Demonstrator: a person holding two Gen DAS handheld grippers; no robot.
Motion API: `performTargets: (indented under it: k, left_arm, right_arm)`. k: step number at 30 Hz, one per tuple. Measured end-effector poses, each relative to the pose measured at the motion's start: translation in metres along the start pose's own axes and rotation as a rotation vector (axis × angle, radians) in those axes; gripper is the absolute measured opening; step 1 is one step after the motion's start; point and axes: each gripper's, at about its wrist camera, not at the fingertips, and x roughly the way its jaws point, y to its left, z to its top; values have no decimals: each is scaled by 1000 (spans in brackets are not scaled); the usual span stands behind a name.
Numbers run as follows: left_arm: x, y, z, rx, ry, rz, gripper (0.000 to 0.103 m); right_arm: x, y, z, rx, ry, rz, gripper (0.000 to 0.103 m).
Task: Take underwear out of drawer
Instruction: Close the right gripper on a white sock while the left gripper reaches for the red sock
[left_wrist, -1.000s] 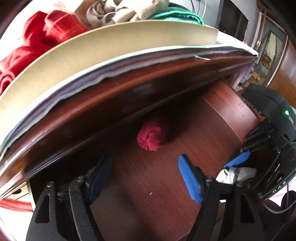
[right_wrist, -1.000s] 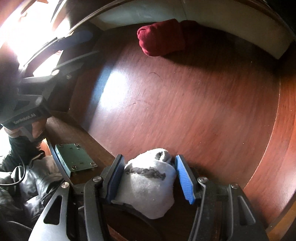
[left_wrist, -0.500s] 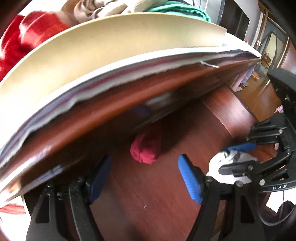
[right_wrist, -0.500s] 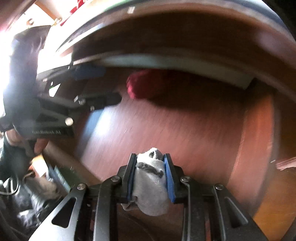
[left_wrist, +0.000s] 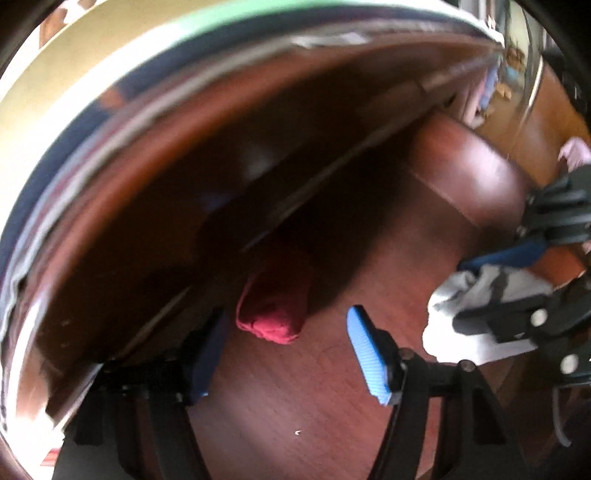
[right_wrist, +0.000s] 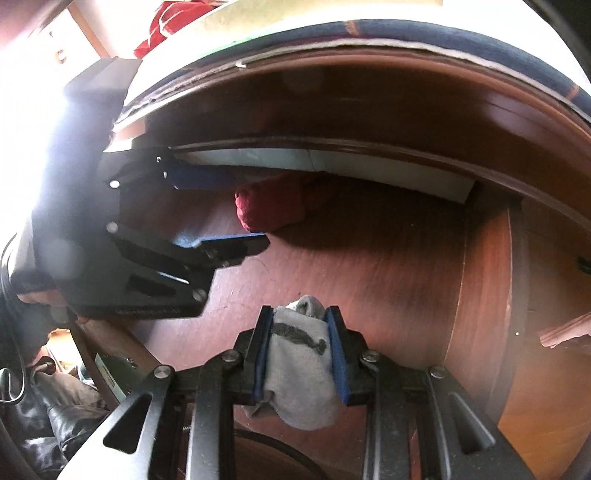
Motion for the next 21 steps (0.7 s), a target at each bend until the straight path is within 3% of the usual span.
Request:
performTargets:
  k: [4, 8, 10, 11, 15, 21]
  left_arm:
    - [8, -20, -2, 122, 0, 89, 63]
    - [16, -34, -6, 227, -12, 190, 54]
    - [20, -41, -8, 283, -31, 256, 46]
    - [22, -44, -8, 301, -33, 283, 34]
    - [24, -62, -13, 392, -64, 364, 24]
    - [1, -70, -28, 428, -106, 345, 24]
  right_arm:
    - [-1, 1, 1, -4, -12, 0, 31]
    - [-5, -1, -2, -3, -23, 2, 31]
    - [-5, -2, -2, 0, -26, 5, 31]
    - [-7, 0, -2, 1, -26, 6, 31]
    - [-9, -1, -2, 4, -28, 8, 31]
    - [-9, -5, -3, 8, -35, 6, 31]
